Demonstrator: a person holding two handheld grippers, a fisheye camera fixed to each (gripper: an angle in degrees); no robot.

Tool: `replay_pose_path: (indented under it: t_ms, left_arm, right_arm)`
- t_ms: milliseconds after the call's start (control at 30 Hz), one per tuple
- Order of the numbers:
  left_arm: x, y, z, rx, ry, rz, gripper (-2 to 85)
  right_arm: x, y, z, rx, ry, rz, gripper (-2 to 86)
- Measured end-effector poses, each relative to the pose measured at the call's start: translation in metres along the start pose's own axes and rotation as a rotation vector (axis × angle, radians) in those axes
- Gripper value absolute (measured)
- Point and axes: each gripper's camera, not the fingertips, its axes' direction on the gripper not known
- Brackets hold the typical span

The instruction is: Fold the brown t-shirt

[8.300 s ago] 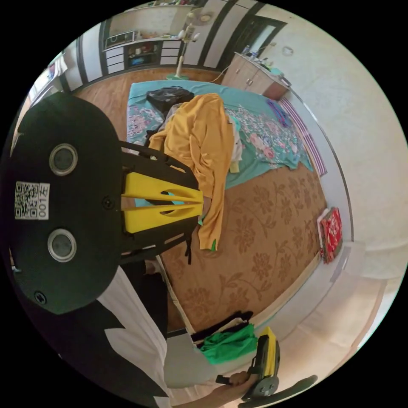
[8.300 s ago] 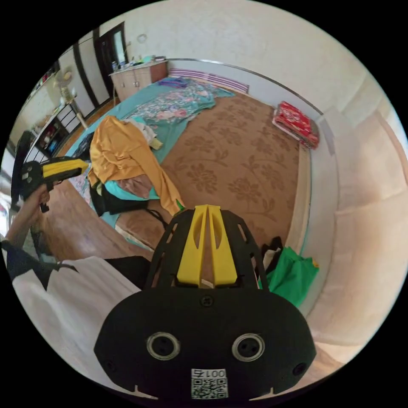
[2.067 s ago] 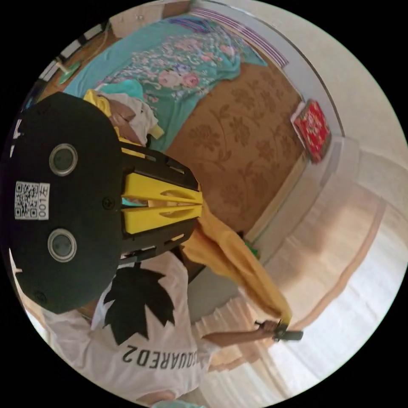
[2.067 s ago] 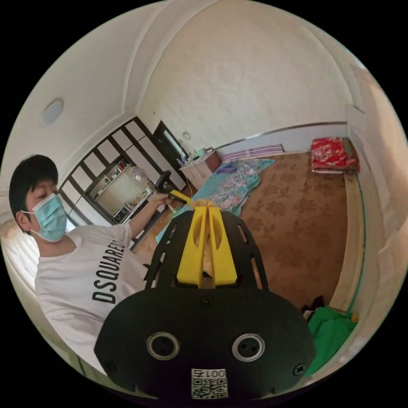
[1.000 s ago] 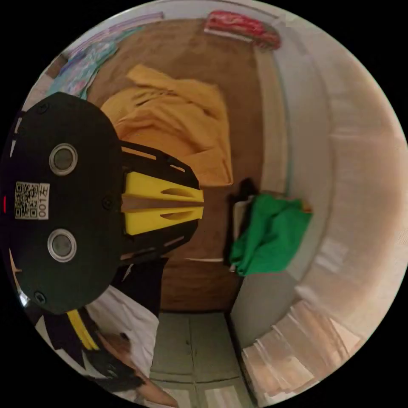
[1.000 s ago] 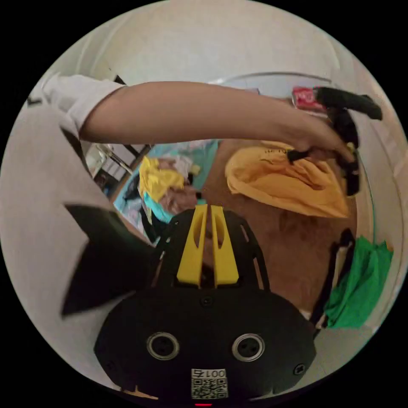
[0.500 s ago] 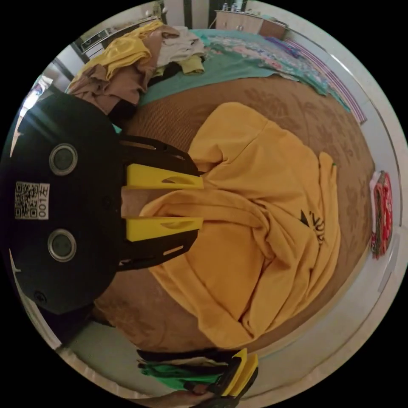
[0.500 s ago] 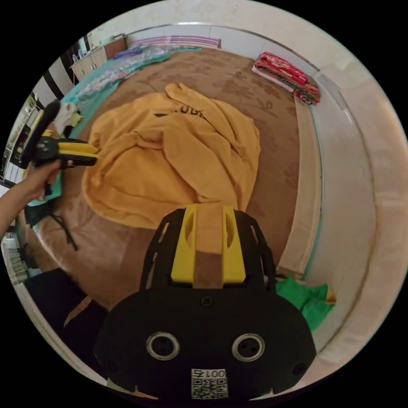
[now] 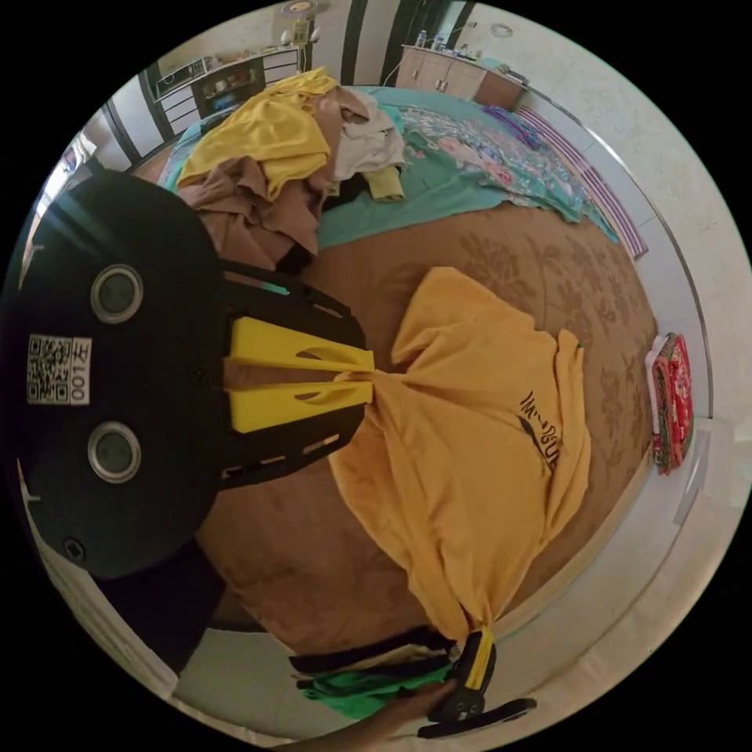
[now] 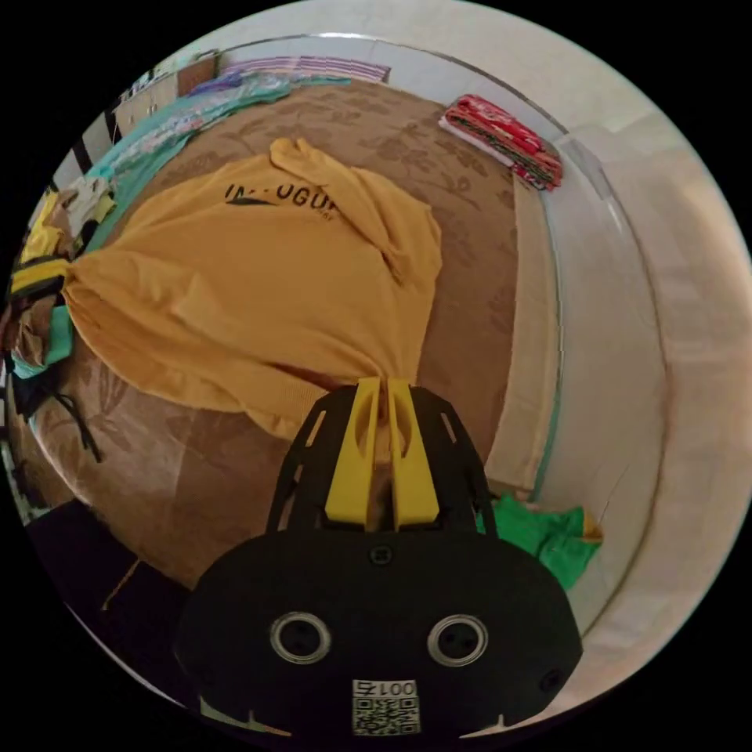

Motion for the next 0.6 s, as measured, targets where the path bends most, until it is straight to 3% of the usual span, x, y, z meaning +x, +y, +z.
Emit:
replay_pose_path:
  t_ms: [133, 233, 367, 467, 600]
  left_arm:
    - [0.005, 0.048, 0.037, -0.069, 0.052, 0.036, -0.9]
    - [0.009, 0.078, 0.065, -0.102, 0.062, 0.024, -1.0]
    - [0.0, 0.113, 0.075, -0.032, 0.164, -0.001, -1.0]
    - [-0.018, 0.131, 0.064, 0.054, 0.254, -0.021, -1.0]
    - [-0.044, 0.154, 0.061, 0.105, 0.337, -0.051, -1.0]
  right_arm:
    - [0.004, 0.024, 0.022, -0.049, -0.056, 0.097, 1.1]
    - [-0.004, 0.036, 0.059, -0.157, 0.03, 0.143, 1.2]
    - [-0.021, 0.046, 0.081, -0.111, -0.041, 0.105, 2.8]
    - [-0.036, 0.045, 0.101, -0.093, 0.025, 0.072, 7.7]
    - [-0.046, 0.035, 0.149, -0.169, 0.004, 0.117, 11.3]
